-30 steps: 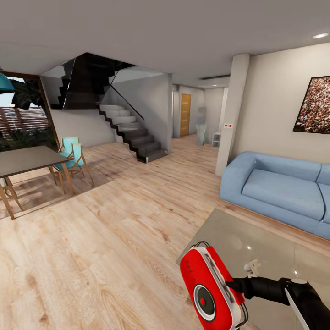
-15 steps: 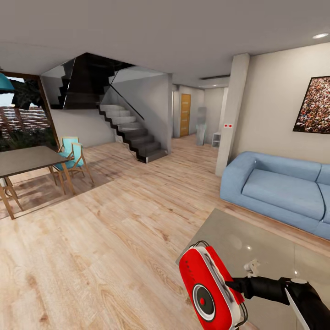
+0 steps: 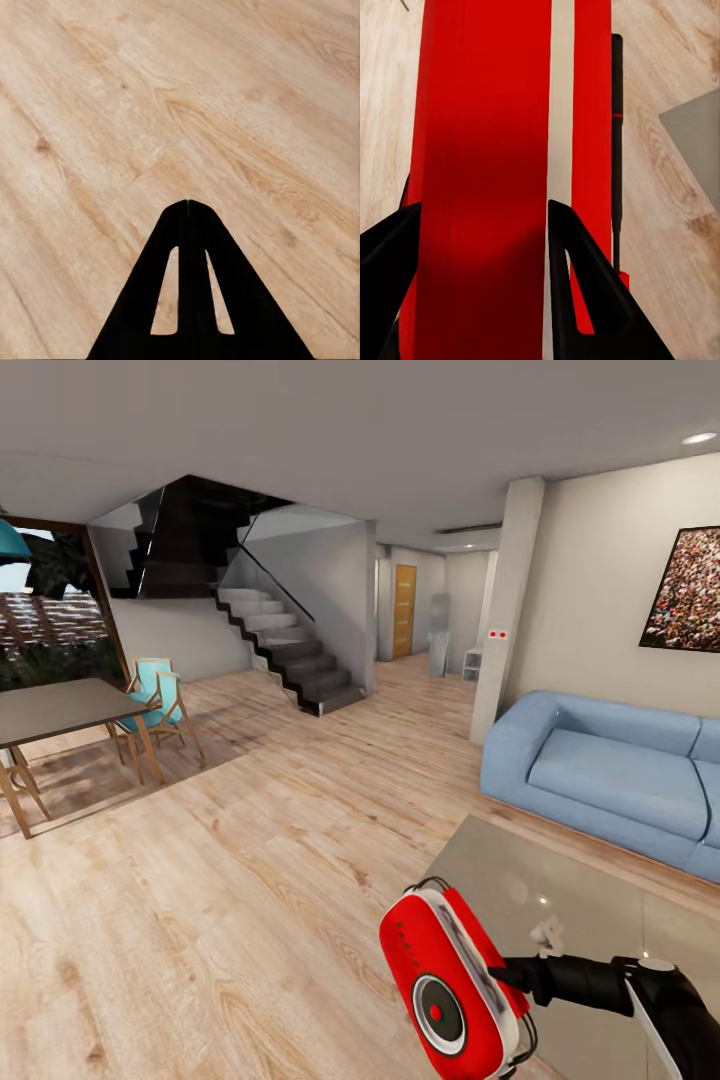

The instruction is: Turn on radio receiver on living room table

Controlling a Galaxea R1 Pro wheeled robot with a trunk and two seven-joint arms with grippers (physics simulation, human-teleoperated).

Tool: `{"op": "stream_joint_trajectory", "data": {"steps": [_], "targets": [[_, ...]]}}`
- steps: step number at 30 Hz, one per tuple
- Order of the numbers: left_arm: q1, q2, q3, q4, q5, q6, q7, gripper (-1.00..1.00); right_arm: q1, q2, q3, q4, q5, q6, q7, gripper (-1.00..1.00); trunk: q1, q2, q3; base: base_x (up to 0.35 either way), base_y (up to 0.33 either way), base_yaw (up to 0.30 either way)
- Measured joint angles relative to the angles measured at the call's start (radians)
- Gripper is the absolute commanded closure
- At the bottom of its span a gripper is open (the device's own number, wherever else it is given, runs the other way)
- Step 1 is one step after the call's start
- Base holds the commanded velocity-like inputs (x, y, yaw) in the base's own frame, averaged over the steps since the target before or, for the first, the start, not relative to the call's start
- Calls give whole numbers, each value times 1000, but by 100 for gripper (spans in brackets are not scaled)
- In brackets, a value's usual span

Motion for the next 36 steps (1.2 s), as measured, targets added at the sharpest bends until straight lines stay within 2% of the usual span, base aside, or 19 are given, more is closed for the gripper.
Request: {"op": "stream_joint_trajectory", "data": {"steps": [3, 5, 6, 9, 12, 14, 17, 22, 24, 25, 27, 29, 32, 34, 36], "targets": [[0, 10, -5, -36, -4, 1, -15, 100, 0, 0, -1, 0, -1, 0, 1, 100, 0, 0, 0, 0, 0, 0], [0, 12, -18, -56, -12, 4, -66, 100, 0, 0, -1, 0, -1, 1, 2, 100, 0, 0, 0, 0, 0, 0], [0, 14, -36, -80, -31, 7, -148, 100, 0, 0, -1, 0, -1, 1, 3, 100, 0, 0, 0, 0, 0, 0], [0, 30, -49, -163, -54, 25, -365, 100, 0, 0, -1, 0, -1, 0, 3, 100, 0, 0, 0, 0, 0, 0], [0, 45, -51, -292, -60, 119, -527, 100, -4, 0, -2, -1, -2, -2, 3, 100, 0, 0, 0, 0, 0, 0], [0, 51, -55, -408, -62, 225, -586, 100, -21, -1, -3, -1, -4, -3, 3, 100, 0, 0, 0, 0, 0, 0], [0, 59, -57, -534, -62, 308, -644, 100, -44, -2, -3, -2, -5, 0, 5, 100, 0, 0, 0, 0, 0, 0], [0, 81, -57, -724, -64, 436, -865, 100, -63, -2, -3, 0, -6, 5, 6, 100, 0, 0, 0, 0, 0, 0], [0, 85, -57, -787, -63, 489, -918, 100, -67, -2, -2, -1, -9, 8, 23, 100, 0, 0, 0, 0, 0, 0], [0, 87, -57, -829, -62, 509, -949, 100, -68, -2, -2, 0, -7, 5, 67, 100, 0, 0, 0, 0, 0, 0], [0, 86, -58, -848, -62, 516, -994, 100, -70, -3, -3, -1, -8, 5, 103, 100, 0, 0, 0, 0, 0, 0], [0, 81, -60, -885, -62, 520, -1092, 100, -79, -3, -12, -1, -9, 3, 120, 100, 0, 0, 0, 0, 0, 0], [0, 74, -66, -905, -67, 521, -1154, 100, -82, -4, -19, 0, -7, 1, 125, 100, 0, 0, 0, 0, 0, 0], [0, 70, -97, -908, -76, 523, -1167, 100, -82, -4, -21, 0, -7, 0, 120, 100, 0, 0, 0, 0, 0, 0], [0, 68, -146, -910, -81, 524, -1173, 100, -83, -4, -22, 0, -7, -1, 116, 100, 0, 0, 0, 0, 0, 0]]}}
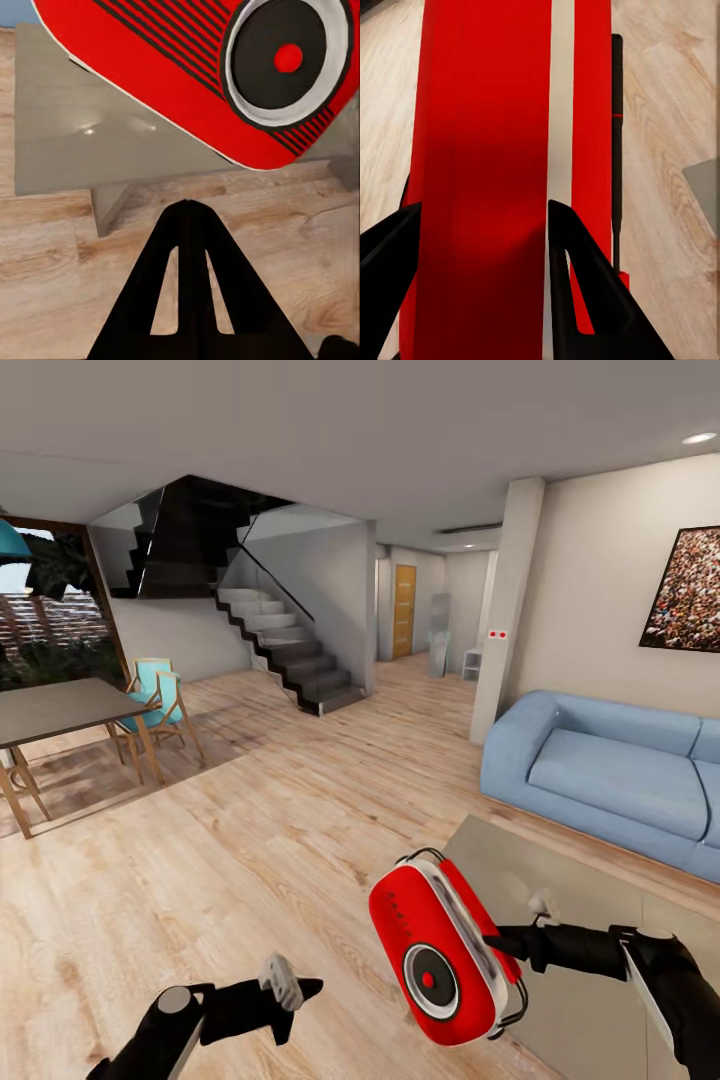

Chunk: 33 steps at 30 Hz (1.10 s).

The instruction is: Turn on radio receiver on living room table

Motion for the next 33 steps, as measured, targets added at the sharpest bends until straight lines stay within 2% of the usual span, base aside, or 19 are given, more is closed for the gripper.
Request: {"op": "stream_joint_trajectory", "data": {"steps": [3, 5, 6, 9, 13, 16, 17, 23, 26, 29, 33], "targets": [[0, 0, -65, -1, -3, 1, -3, 100, 0, 1, -1, 0, 0, -3, -7, 100, 0, 0, 0, 0, 0, 0], [0, -1, -94, -1, -3, 1, -3, 100, 0, 1, -1, 0, 1, -4, -18, 100, 0, 0, 0, 0, 0, 0], [0, -1, -119, -1, -2, 13, -5, 100, 0, 2, -2, 0, 2, -6, -33, 100, 0, 0, 0, 0, 0, 0], [0, -1, -167, -10, -1, 84, -4, 100, 0, 4, -2, 0, 3, -10, -71, 100, 0, 0, 0, 0, 0, 0], [0, 12, -187, -79, 3, 121, -4, 100, 0, 7, 0, 0, 3, -23, -103, 100, 0, 0, 0, 0, 0, 0], [0, 24, -175, -103, 1, 130, -4, 100, 0, 8, 0, 1, 4, -27, -108, 100, 0, 0, 0, 0, 0, 0], [0, 27, -130, -114, 3, 138, -5, 100, 0, 8, 0, 1, 4, -29, -109, 100, 0, 0, 0, 0, 0, 0], [0, 14, -55, -122, 2, 185, 7, 100, 0, 9, 0, 0, 4, -29, -113, 100, 0, 0, 0, 0, 0, 0], [0, -3, -14, -123, 0, 192, 56, 100, 0, 10, 0, 0, 5, -29, -119, 100, 0, 0, 0, 0, 0, 0], [0, -17, 4, -119, -1, 194, 94, 100, 0, 14, 5, 0, 7, -31, -161, 100, 0, 0, 0, 0, 0, 0], [-1, -36, 7, -117, -1, 196, 105, 100, 0, 33, 10, 0, 4, -27, -201, 100, 0, 0, 0, 0, 0, 0]]}}
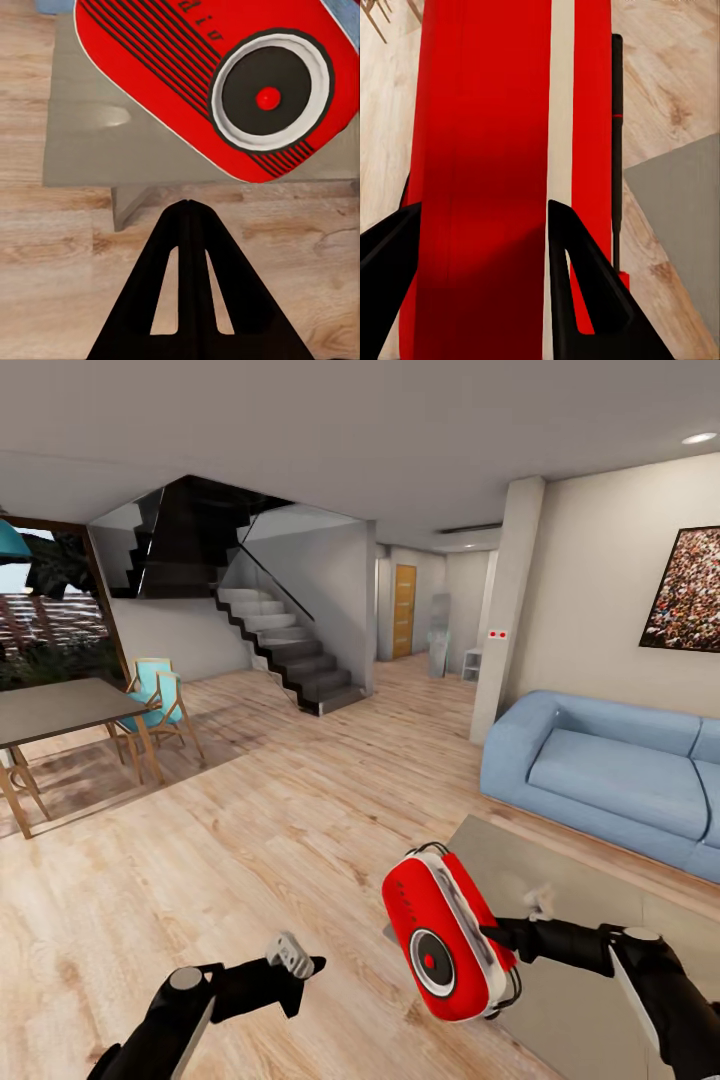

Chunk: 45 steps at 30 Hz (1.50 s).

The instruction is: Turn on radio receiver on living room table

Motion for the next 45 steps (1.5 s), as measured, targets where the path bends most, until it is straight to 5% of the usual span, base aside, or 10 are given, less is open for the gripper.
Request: {"op": "stream_joint_trajectory", "data": {"steps": [6, 9, 12, 17, 26, 34, 40, 45], "targets": [[-5, -75, 0, 27, -6, 0, 20, 100, 0, 23, 1, 0, 0, 1, -9, 100, 0, 0, 0, 0, 0, 0], [-5, -90, 0, 33, -65, 0, 33, 100, 0, 46, 3, -1, 4, 4, -12, 100, 0, 0, 0, 0, 0, 0], [-5, -96, 0, 34, -102, 0, 31, 100, 0, 61, 2, -1, 9, 4, -21, 100, 0, 0, 0, 0, 0, 0], [-5, -98, -6, 34, -116, 1, 26, 100, 0, 71, 3, -1, 10, 4, -46, 100, 0, 0, 0, 0, 0, 0], [-5, -105, -118, 25, -121, 74, 35, 100, 0, 74, 3, 0, 10, 4, -61, 100, 0, 0, 0, 0, 0, 0], [-5, -132, -124, 31, -122, 79, 73, 100, 0, 77, 7, 0, 8, 7, -61, 100, 0, 0, 0, 0, 0, 0], [-5, -137, -124, 31, -122, 80, 80, 100, 0, 82, 74, 0, 6, 11, -61, 100, 0, 0, 0, 0, 0, 0], [-5, -135, -124, 24, -121, 79, 78, 100, 0, 88, 87, 0, 7, 11, -63, 100, 0, 0, 0, 0, 0, 0]]}}
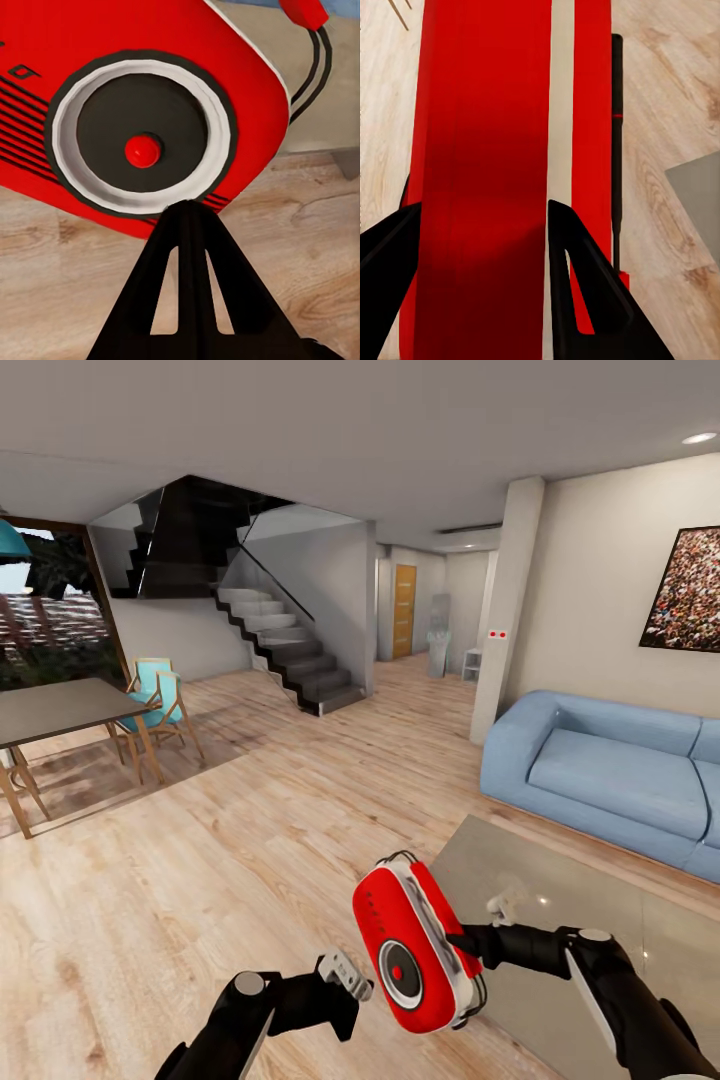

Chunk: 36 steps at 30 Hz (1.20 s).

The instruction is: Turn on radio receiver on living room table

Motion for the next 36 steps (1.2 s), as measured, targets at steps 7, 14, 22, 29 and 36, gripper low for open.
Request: {"op": "stream_joint_trajectory", "data": {"steps": [7, 14, 22, 29, 36], "targets": [[0, 0, 0, -18, 1, 1, -6, 100, 0, 1, 1, 0, 0, 0, 0, 100, 0, 0, 0, 0, 0, 0], [0, -14, 0, -18, 2, 1, -7, 100, 0, 1, 1, 0, -2, -1, 0, 100, 0, 0, 0, 0, 0, 0], [-1, -9, 7, -13, -5, 1, 3, 100, 0, 4, 3, 0, -3, -2, 1, 100, 0, 0, 0, 0, 0, 0], [-3, 1, 43, -12, -6, 1, 71, 100, 0, 4, 3, 0, -5, 1, 10, 100, 0, 0, 0, 0, 0, 0], [-3, 20, 76, -13, -5, 1, 79, 100, 0, 4, 5, 0, -7, 2, 14, 100, 0, 0, 0, 0, 0, 0]]}}
